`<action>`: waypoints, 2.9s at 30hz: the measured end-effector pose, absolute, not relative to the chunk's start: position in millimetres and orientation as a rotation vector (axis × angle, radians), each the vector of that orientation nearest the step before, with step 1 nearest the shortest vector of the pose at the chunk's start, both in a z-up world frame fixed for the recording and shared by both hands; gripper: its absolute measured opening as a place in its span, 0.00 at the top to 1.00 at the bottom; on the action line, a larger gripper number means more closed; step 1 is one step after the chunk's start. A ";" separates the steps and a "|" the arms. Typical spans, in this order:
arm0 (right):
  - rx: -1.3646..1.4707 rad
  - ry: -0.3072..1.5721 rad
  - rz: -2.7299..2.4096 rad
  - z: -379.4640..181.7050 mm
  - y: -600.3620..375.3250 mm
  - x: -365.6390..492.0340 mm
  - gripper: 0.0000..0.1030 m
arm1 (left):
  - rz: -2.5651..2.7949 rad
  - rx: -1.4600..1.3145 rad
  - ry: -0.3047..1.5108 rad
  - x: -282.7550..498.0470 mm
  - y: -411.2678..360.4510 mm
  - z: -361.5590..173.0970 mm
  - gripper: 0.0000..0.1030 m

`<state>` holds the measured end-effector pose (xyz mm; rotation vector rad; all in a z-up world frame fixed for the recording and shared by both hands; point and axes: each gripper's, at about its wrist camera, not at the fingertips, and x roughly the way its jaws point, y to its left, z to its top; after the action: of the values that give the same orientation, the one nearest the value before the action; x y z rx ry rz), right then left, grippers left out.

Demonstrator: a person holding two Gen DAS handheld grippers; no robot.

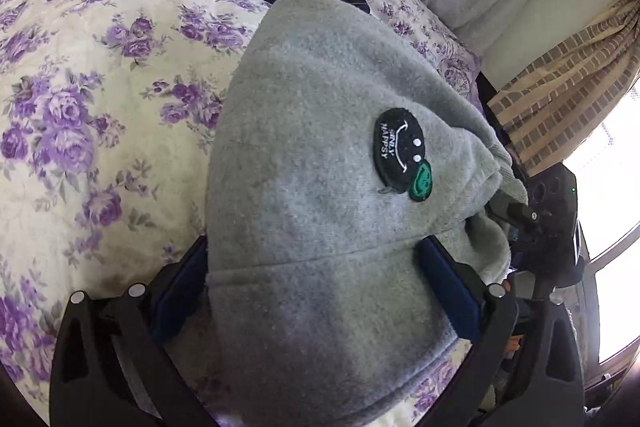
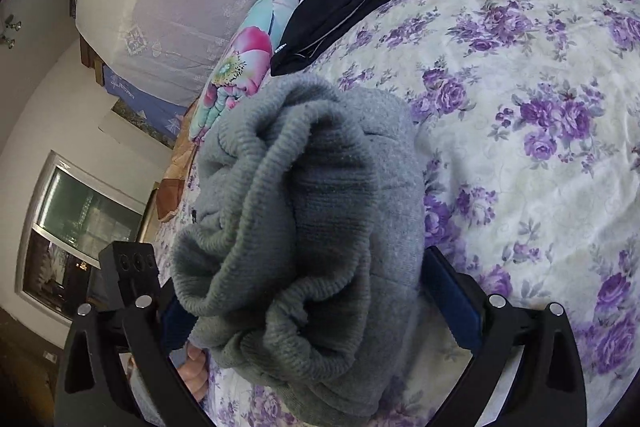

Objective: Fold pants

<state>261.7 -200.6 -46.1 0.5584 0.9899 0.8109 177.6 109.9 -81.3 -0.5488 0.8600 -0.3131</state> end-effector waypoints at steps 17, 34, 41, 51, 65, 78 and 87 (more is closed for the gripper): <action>0.524 0.791 0.872 40.0 -196.7 315.1 0.46 | -0.380 -0.380 0.655 217.4 110.1 26.8 0.63; 0.512 0.776 0.834 69.2 -109.6 621.4 0.44 | -0.213 -0.365 0.644 514.0 175.2 82.4 0.55; 0.461 0.786 0.786 -1.4 -102.4 647.0 0.31 | -0.163 -0.383 0.670 547.7 184.2 -9.4 0.24; 0.311 0.543 0.642 75.3 -113.5 572.6 0.19 | 0.012 -0.278 0.524 493.4 175.8 44.0 0.08; 0.176 0.634 0.425 57.8 -92.4 563.8 0.07 | 0.132 -0.266 0.599 475.2 174.8 33.3 0.04; 0.059 0.357 0.240 74.2 -115.7 373.3 0.04 | 0.274 0.058 0.453 328.9 88.9 64.2 0.04; 0.050 0.315 0.165 72.1 -128.7 360.2 0.04 | 0.261 0.055 0.430 317.0 80.9 66.8 0.04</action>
<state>360.2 -128.7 72.1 0.0497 0.3148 0.1647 317.0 80.9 66.8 0.0548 0.4296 0.2615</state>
